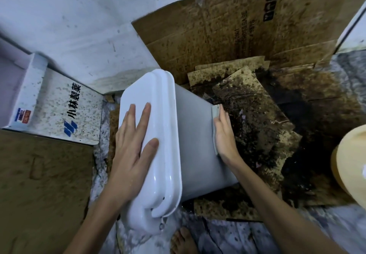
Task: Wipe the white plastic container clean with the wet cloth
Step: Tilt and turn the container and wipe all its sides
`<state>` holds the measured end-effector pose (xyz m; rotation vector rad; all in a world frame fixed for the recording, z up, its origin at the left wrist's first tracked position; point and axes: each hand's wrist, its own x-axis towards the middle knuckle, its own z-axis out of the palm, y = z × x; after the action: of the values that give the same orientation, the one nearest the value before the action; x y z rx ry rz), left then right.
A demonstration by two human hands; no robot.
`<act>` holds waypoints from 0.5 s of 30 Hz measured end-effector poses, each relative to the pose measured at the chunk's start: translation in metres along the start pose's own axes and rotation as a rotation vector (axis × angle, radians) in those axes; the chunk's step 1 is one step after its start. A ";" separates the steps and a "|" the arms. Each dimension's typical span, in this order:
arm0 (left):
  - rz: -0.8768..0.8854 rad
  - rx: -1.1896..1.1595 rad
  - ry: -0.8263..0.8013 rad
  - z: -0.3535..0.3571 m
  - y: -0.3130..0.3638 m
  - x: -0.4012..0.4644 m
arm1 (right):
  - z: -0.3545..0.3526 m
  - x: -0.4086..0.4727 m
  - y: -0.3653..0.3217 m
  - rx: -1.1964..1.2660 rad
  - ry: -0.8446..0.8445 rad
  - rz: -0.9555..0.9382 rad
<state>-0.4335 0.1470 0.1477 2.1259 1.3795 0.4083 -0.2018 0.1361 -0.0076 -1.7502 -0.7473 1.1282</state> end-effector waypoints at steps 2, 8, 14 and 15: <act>0.011 0.000 -0.002 0.001 0.001 0.000 | 0.006 -0.020 -0.015 0.027 -0.035 -0.064; 0.009 0.031 0.007 0.001 0.003 0.001 | 0.024 -0.070 -0.060 0.051 -0.114 -0.231; 0.027 0.075 0.002 0.006 0.007 0.004 | 0.020 -0.089 -0.080 0.160 -0.080 -0.238; 0.030 0.075 0.001 0.007 0.008 0.005 | 0.016 -0.091 -0.083 0.223 -0.071 -0.223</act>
<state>-0.4216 0.1465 0.1471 2.2097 1.3851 0.3742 -0.2548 0.1004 0.0994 -1.4110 -0.8050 1.0809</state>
